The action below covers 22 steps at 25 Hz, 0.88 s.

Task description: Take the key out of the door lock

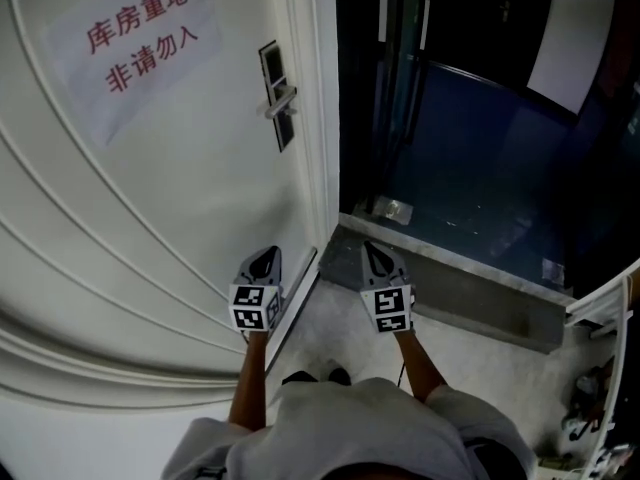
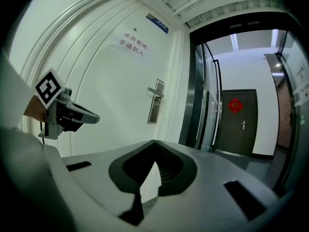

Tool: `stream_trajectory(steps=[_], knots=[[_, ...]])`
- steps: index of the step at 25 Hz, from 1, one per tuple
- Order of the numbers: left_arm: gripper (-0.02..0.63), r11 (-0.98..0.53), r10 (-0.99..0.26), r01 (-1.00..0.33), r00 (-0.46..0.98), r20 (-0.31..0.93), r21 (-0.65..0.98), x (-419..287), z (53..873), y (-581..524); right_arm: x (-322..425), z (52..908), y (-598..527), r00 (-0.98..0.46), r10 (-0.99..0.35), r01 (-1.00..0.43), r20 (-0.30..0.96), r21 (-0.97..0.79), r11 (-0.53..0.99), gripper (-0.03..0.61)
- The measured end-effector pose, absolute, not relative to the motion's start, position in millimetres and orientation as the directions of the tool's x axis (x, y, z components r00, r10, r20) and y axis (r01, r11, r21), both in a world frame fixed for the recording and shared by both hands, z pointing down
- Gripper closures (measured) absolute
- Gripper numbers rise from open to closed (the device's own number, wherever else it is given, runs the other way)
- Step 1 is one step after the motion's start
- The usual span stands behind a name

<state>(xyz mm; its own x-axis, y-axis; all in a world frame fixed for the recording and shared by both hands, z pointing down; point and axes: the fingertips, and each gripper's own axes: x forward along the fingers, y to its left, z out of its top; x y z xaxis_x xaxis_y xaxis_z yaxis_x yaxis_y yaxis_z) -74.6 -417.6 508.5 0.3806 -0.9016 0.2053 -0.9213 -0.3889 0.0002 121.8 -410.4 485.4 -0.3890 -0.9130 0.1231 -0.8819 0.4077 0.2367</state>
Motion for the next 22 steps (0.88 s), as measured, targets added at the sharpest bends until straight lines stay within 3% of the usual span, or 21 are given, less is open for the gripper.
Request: stream_trajectory(steps=[10, 22], knots=[[0.595, -0.380, -0.899, -0.925, 0.372, 0.230, 0.009, -75.9, 524.3, -464.2, 106.7, 498.1, -459.1, -0.421, -0.895, -0.864, 0.147, 0.233, 0.445, 0.555], [0.595, -0.473, -0.859, -0.881, 0.466, 0.212, 0.022, -61.3, 521.2, -587.1, 93.1, 492.3, -575.6, -0.381, -0.914, -0.876, 0.138, 0.263, 0.404, 0.554]])
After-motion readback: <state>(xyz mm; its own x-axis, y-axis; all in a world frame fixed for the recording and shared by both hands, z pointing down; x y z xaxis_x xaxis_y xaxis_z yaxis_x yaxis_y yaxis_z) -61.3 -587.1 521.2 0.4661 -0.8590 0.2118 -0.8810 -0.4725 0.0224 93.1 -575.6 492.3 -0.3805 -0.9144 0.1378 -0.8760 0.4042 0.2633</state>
